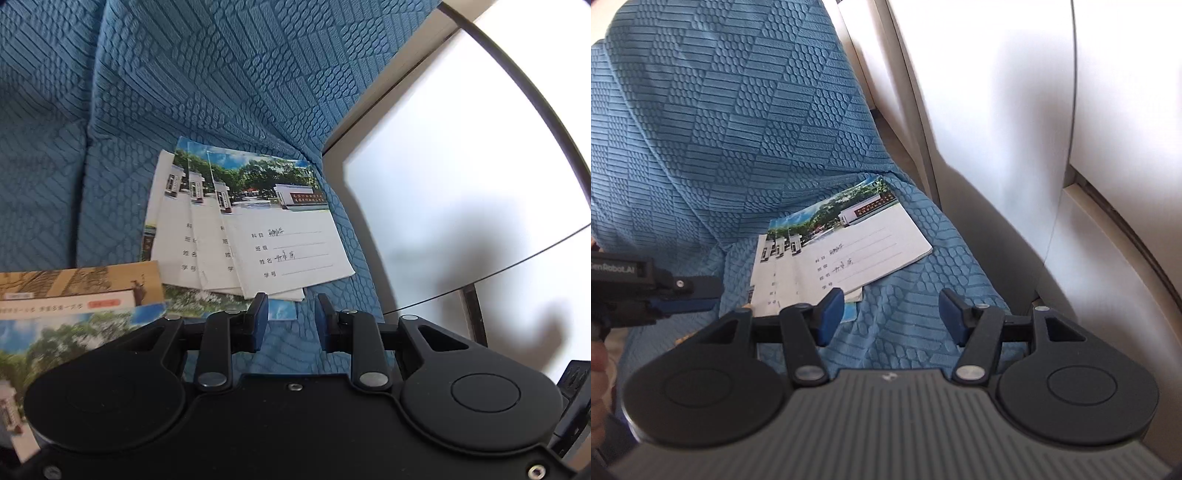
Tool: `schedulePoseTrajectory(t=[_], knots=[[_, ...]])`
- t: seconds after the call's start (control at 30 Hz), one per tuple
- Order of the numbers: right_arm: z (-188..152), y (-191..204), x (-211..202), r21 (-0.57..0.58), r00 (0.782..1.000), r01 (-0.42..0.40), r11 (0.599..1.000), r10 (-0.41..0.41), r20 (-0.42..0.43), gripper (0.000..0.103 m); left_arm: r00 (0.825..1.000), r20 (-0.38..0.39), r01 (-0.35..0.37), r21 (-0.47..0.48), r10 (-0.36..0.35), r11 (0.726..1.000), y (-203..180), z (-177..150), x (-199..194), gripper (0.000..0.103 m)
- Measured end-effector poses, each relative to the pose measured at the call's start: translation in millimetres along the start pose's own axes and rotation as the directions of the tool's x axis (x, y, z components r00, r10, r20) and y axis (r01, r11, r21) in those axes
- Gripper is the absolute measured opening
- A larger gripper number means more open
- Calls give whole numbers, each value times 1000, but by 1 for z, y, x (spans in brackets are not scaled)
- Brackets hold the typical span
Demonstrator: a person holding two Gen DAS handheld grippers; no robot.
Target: Organize objects
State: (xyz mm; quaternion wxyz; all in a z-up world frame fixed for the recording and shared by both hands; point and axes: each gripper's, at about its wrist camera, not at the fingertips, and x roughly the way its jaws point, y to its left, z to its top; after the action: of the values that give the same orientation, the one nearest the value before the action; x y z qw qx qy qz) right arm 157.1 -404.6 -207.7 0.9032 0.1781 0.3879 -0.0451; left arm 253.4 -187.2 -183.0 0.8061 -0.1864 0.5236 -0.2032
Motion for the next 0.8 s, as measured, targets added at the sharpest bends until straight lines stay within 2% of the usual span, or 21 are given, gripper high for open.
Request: schedulePoseTrajectory(t=[0.17, 0.33, 0.47, 0.53, 0.8], knots=[[9, -2, 33, -1, 1000, -11, 1000, 11, -24, 59, 999, -54, 4, -36, -6, 999, 14, 10, 40, 24], [11, 13, 65, -26, 998, -16, 1000, 15, -55, 58, 994, -111, 2, -88, -12, 996, 36, 16, 71, 24], [13, 20, 85, -20, 997, -29, 999, 28, -71, 58, 990, -137, -4, -114, -11, 993, 47, 19, 88, 23], [14, 23, 96, -18, 995, -37, 999, 35, -88, 55, 989, -151, -10, -129, -10, 992, 52, 20, 95, 23], [19, 25, 129, -4, 993, -64, 998, 64, -97, 51, 980, -186, 25, -214, -66, 976, 65, 19, 114, 16]])
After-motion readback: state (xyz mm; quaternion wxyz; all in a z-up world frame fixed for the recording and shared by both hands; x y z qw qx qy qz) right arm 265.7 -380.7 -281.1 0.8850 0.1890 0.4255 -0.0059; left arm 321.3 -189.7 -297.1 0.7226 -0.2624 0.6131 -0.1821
